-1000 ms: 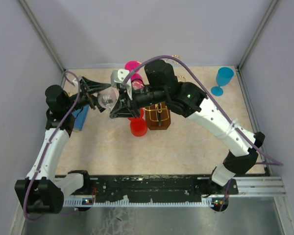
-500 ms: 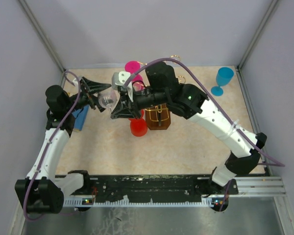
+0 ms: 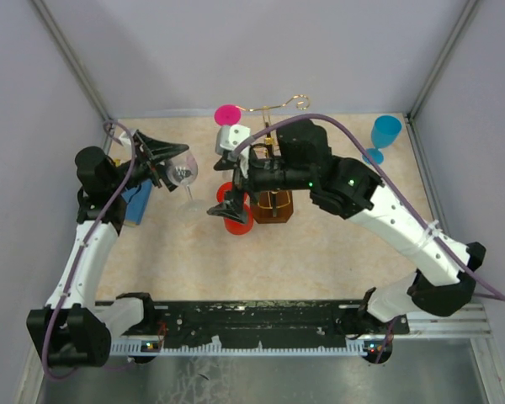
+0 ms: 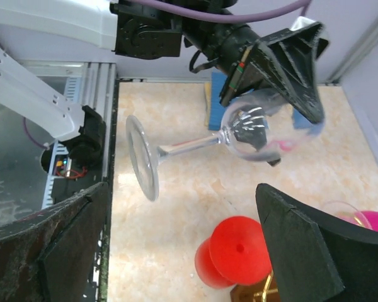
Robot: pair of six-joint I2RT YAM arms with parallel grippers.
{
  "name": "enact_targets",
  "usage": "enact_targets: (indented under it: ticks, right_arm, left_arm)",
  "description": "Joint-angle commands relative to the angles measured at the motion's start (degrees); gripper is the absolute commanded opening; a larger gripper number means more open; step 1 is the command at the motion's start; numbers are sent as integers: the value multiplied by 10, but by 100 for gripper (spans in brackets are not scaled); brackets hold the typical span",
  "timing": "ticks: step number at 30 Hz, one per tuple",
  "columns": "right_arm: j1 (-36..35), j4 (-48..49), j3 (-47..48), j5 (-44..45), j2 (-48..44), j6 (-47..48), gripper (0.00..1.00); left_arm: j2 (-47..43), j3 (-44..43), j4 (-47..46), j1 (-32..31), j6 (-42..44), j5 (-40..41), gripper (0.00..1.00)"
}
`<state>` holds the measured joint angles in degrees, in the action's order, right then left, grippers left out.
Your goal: Take the wine glass off the wine glass rack
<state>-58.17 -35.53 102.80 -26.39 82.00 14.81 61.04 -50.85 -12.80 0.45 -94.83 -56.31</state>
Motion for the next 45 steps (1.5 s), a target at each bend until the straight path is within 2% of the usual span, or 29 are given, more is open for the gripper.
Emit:
enact_targets:
  ticks: [1, 6, 8, 15, 20, 28, 32, 36, 42, 45]
  right_arm:
    - [15, 65, -28, 48, -79, -12, 99]
    - [55, 123, -113, 43, -152, -42, 99]
    - [62, 132, -142, 43, -174, -44, 99]
    - [66, 142, -190, 61, -211, -43, 99]
    - [69, 166, -218, 61, -222, -48, 99]
    - [76, 187, -239, 56, -215, -52, 99]
    - [80, 187, -244, 61, -216, -52, 99]
    - [84, 187, -249, 65, -216, -50, 99]
    - [90, 172, -248, 83, -211, -44, 99]
    - [102, 175, -253, 83, -209, -43, 99]
  left_arm:
    - [0, -14, -18, 14, 19, 23, 57]
    - [24, -15, -66, 47, 27, 61, 59]
    - [45, -34, -55, 70, 53, 70, 59]
    - [113, -162, 85, 149, 261, 156, 57]
    - [148, -238, 145, 157, 393, 290, 57]
    - [207, -223, 66, 127, 536, 439, 57]
    - [241, -206, -17, 63, 665, 540, 57]
    - [306, -216, -98, 11, 731, 612, 57]
    - [438, -288, -156, -20, 809, 681, 57]
    - [477, -290, -238, -39, 871, 733, 54]
